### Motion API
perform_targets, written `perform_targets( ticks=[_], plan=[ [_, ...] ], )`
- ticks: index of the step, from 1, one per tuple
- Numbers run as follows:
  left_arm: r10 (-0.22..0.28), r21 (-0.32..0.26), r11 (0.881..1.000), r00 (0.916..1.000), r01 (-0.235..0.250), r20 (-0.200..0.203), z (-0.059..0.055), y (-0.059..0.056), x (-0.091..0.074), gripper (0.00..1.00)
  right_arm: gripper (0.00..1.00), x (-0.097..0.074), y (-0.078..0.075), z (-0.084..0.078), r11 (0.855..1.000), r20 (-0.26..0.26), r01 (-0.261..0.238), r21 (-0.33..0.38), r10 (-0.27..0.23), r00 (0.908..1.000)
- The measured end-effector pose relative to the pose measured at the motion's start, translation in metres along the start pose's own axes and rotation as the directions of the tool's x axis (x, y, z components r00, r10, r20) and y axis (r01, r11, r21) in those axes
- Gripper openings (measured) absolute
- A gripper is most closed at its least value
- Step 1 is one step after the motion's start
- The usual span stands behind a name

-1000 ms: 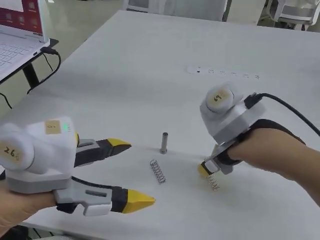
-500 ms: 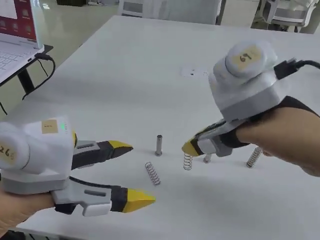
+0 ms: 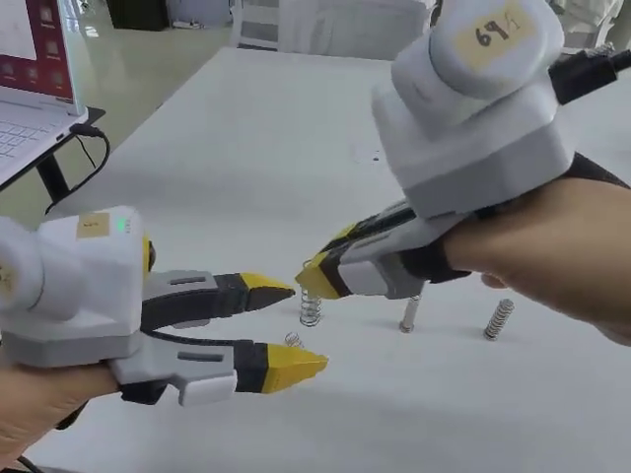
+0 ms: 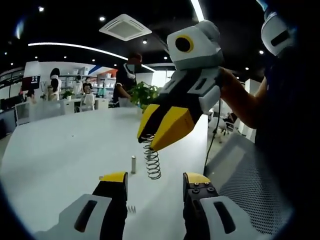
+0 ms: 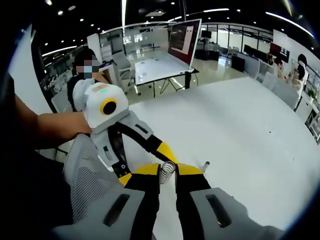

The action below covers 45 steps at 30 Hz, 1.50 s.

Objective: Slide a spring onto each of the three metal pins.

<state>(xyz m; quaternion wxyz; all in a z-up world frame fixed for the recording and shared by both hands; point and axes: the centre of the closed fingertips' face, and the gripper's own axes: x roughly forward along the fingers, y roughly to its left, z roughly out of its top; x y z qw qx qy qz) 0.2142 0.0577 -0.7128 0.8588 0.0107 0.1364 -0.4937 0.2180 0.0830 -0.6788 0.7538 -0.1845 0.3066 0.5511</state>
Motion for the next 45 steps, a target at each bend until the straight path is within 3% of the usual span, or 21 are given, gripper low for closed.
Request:
perform_targets(
  ticks=[5,9,13,16,23,28,31,38,45],
  plan=[
    [-0.02,0.019,1.0,0.9993,0.02,0.03,0.011,-0.006,0.001,0.26,0.09,0.001,0.007,0.004,1.0,0.016,-0.019,-0.013,0.019,0.9997],
    [-0.023,0.083,0.996,0.9997,0.022,0.012,0.01,-0.007,0.001,0.05,0.09,0.0,0.01,0.002,1.0,0.006,-0.024,-0.019,0.024,0.9997],
    [-0.019,0.134,0.991,0.9998,0.019,0.002,0.009,-0.005,0.002,0.04,0.08,-0.002,0.011,0.0,0.999,-0.01,-0.027,-0.038,0.026,0.9996],
    [-0.011,0.197,0.98,0.9996,0.016,-0.026,0.006,-0.004,0.003,0.03,0.08,-0.005,0.012,-0.009,0.997,-0.062,-0.04,-0.07,0.036,0.9974],
    [-0.043,0.251,0.966,0.9968,0.059,-0.068,0.001,-0.014,0.011,0.03,0.07,-0.009,0.018,-0.021,0.989,-0.155,-0.067,-0.129,0.047,0.9869],
    [-0.05,0.245,0.967,0.9961,0.066,-0.072,-0.001,-0.014,0.014,0.03,0.07,-0.01,0.016,-0.023,0.988,-0.177,-0.075,-0.137,0.05,0.9829],
    [-0.05,0.224,0.972,0.9945,0.07,-0.092,-0.006,-0.011,0.014,0.14,0.07,-0.012,0.014,-0.022,0.987,-0.182,-0.072,-0.142,0.045,0.9822],
    [-0.014,0.159,0.987,0.9961,0.028,-0.087,-0.017,0.001,0.004,0.25,0.07,-0.024,-0.02,-0.027,0.99,-0.209,-0.017,-0.139,-0.012,0.9778],
    [0.051,0.086,0.995,0.9958,-0.044,-0.076,-0.03,0.016,-0.011,0.38,0.07,-0.041,-0.076,-0.039,0.991,-0.249,0.088,-0.102,-0.112,0.9621]
  ],
)
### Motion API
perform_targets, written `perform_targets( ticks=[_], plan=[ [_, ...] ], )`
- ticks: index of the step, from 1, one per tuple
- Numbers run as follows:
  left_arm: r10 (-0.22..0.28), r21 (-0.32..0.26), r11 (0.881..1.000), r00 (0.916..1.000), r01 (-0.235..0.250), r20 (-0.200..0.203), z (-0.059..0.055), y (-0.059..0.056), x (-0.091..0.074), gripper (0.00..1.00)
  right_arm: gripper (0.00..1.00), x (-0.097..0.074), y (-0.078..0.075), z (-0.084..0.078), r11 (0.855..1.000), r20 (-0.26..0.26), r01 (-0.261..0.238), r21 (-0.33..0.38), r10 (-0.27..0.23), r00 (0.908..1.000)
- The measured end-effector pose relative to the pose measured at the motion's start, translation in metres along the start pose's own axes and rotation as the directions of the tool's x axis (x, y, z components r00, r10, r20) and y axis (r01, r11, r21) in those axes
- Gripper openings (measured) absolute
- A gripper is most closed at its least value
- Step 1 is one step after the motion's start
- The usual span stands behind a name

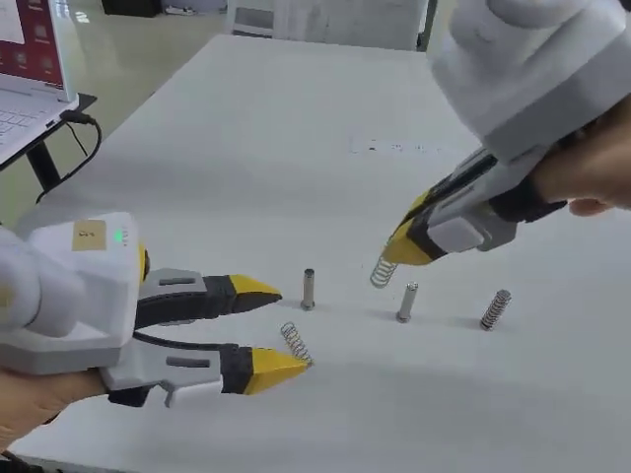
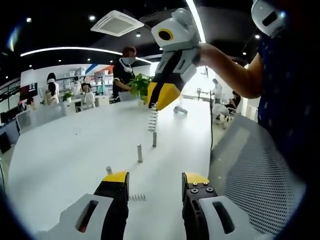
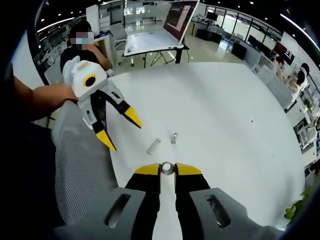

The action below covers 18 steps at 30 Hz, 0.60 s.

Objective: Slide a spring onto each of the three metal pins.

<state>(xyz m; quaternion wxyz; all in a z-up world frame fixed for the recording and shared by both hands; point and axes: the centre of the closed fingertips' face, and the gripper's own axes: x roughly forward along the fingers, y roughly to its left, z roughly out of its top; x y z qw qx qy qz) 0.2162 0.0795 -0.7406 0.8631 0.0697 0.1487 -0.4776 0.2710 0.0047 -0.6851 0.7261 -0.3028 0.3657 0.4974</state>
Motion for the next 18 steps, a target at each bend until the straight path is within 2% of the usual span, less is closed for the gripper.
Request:
perform_targets(
  ticks=[5,8,13,18],
  plan=[
    [0.036,-0.027,0.999,0.9994,-0.036,0.001,-0.006,0.008,-0.004,0.47,0.08,-0.003,-0.028,-0.005,0.998,-0.006,0.049,0.027,-0.048,0.9988],
    [0.051,-0.041,0.998,0.9987,-0.051,0.0,-0.011,0.012,-0.005,0.52,0.08,-0.002,-0.038,-0.007,0.997,-0.007,0.056,0.047,-0.056,0.9984],
    [0.076,-0.081,0.994,0.997,-0.077,-0.015,-0.02,0.016,-0.004,0.66,0.08,0.004,-0.044,-0.012,0.996,-0.023,0.064,0.063,-0.063,0.9978],
    [0.089,-0.106,0.99,0.9956,-0.092,-0.029,-0.024,0.017,-0.005,0.76,0.08,0.02,-0.047,-0.021,0.996,-0.061,0.051,0.069,-0.047,0.997]
  ],
)
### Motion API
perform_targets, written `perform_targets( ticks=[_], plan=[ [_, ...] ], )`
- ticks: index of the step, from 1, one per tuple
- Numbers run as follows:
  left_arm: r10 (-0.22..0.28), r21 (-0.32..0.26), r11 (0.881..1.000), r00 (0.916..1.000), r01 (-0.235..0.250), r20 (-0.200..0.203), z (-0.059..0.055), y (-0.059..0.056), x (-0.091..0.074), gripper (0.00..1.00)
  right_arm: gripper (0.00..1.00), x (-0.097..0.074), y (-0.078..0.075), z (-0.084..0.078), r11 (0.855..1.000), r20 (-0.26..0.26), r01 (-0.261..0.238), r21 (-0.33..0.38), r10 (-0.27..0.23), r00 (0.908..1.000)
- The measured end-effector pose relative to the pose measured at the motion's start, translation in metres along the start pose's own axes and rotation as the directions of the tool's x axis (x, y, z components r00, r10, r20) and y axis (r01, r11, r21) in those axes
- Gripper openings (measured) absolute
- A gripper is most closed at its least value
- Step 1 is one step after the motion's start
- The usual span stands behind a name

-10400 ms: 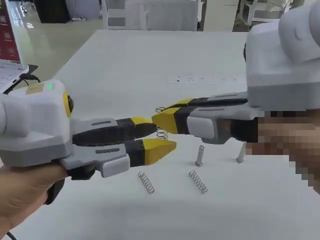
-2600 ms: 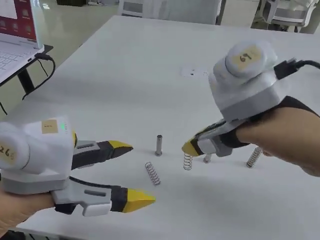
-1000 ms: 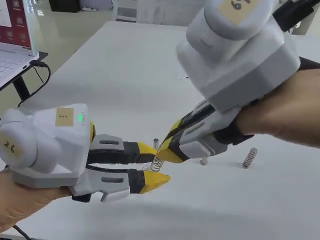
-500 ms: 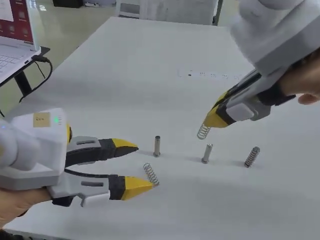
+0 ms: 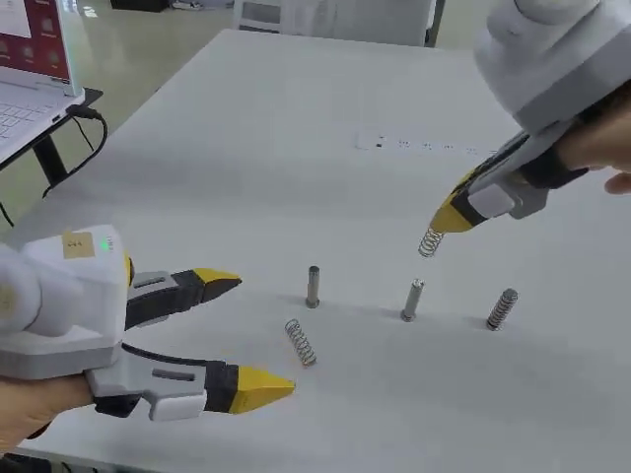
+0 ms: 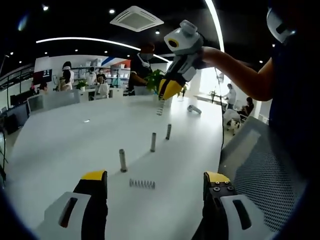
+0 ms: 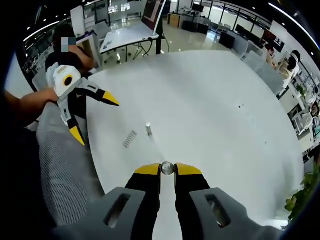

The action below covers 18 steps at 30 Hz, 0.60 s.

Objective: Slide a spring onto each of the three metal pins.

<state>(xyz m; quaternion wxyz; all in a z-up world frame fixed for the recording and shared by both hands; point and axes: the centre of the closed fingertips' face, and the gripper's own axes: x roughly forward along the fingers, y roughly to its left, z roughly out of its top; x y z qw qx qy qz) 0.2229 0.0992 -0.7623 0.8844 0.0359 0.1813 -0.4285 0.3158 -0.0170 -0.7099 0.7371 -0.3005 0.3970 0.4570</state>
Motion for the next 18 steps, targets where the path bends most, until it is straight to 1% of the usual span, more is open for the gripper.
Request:
perform_targets(
  ticks=[1,2,5,8,10,12,18],
  plan=[
    [0.004,-0.003,1.0,1.0,-0.004,-0.001,0.0,0.001,0.0,0.78,0.08,0.003,0.0,-0.002,1.0,-0.008,0.002,-0.004,-0.002,1.0],
    [0.008,-0.004,1.0,1.0,-0.008,0.001,-0.001,0.001,-0.001,0.79,0.08,0.005,0.005,-0.005,1.0,-0.019,0.003,-0.009,-0.003,0.9998],
    [0.015,-0.012,1.0,0.9999,-0.015,0.003,-0.001,0.002,-0.003,0.81,0.08,0.015,0.005,-0.008,1.0,-0.029,-0.017,0.0,0.017,0.9994],
    [0.017,-0.017,1.0,0.9999,-0.017,0.001,-0.002,0.001,-0.004,0.82,0.08,0.024,0.001,-0.013,1.0,-0.051,-0.012,-0.001,0.012,0.9986],
    [0.017,-0.017,1.0,0.9999,-0.017,0.001,-0.002,0.001,-0.005,0.82,0.08,0.027,0.001,-0.015,1.0,-0.059,-0.021,0.006,0.021,0.9981],
    [0.017,-0.017,1.0,0.9999,-0.017,0.003,-0.002,0.001,-0.005,0.82,0.08,0.032,-0.006,-0.014,1.0,-0.059,-0.024,0.01,0.025,0.998],
    [0.016,-0.014,1.0,0.9999,-0.016,0.006,-0.001,0.002,-0.006,0.8,0.08,0.037,-0.007,-0.018,0.999,-0.071,-0.027,0.017,0.029,0.9971]
  ],
)
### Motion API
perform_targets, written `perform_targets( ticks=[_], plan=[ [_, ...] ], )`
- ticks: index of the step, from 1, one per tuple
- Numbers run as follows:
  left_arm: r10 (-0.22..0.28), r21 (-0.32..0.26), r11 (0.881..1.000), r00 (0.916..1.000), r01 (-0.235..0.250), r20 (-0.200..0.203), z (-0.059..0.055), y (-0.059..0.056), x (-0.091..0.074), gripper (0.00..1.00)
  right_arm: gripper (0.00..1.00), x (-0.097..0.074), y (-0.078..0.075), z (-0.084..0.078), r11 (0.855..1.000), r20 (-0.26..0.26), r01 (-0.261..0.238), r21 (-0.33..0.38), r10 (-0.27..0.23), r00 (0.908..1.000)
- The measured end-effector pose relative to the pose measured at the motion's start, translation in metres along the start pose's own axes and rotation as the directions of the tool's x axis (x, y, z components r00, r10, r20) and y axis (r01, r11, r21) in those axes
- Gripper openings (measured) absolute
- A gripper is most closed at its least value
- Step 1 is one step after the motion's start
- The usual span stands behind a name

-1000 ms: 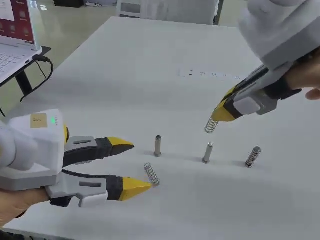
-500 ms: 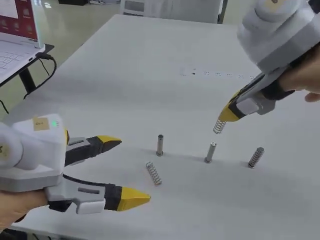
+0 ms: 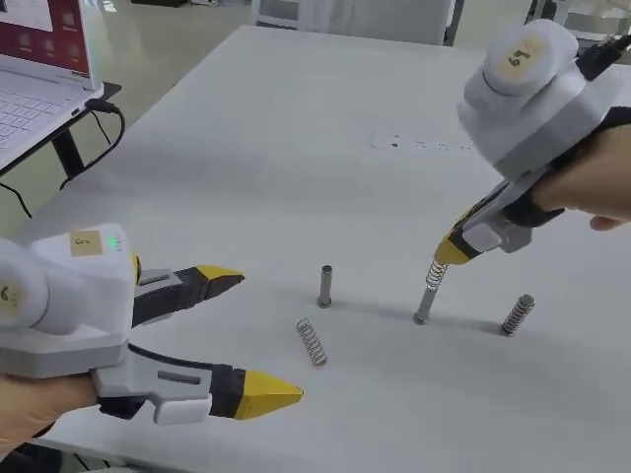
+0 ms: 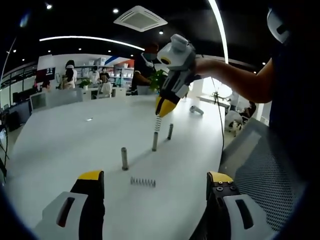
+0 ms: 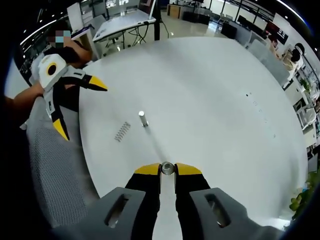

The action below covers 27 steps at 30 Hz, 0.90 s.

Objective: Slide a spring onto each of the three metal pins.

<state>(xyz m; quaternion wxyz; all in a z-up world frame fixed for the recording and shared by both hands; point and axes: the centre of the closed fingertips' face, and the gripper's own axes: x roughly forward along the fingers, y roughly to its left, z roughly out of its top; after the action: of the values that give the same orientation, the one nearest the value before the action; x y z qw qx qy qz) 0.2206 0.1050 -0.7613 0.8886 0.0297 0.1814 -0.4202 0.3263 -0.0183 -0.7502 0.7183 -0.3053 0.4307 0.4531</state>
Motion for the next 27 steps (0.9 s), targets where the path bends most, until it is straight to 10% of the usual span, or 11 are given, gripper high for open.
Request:
perform_targets(
  ticks=[27],
  plan=[
    [-0.004,0.003,1.0,1.0,0.004,0.001,0.0,0.001,-0.001,0.77,0.08,0.042,-0.001,-0.02,1.0,-0.065,-0.009,-0.004,0.008,0.9979]
  ],
)
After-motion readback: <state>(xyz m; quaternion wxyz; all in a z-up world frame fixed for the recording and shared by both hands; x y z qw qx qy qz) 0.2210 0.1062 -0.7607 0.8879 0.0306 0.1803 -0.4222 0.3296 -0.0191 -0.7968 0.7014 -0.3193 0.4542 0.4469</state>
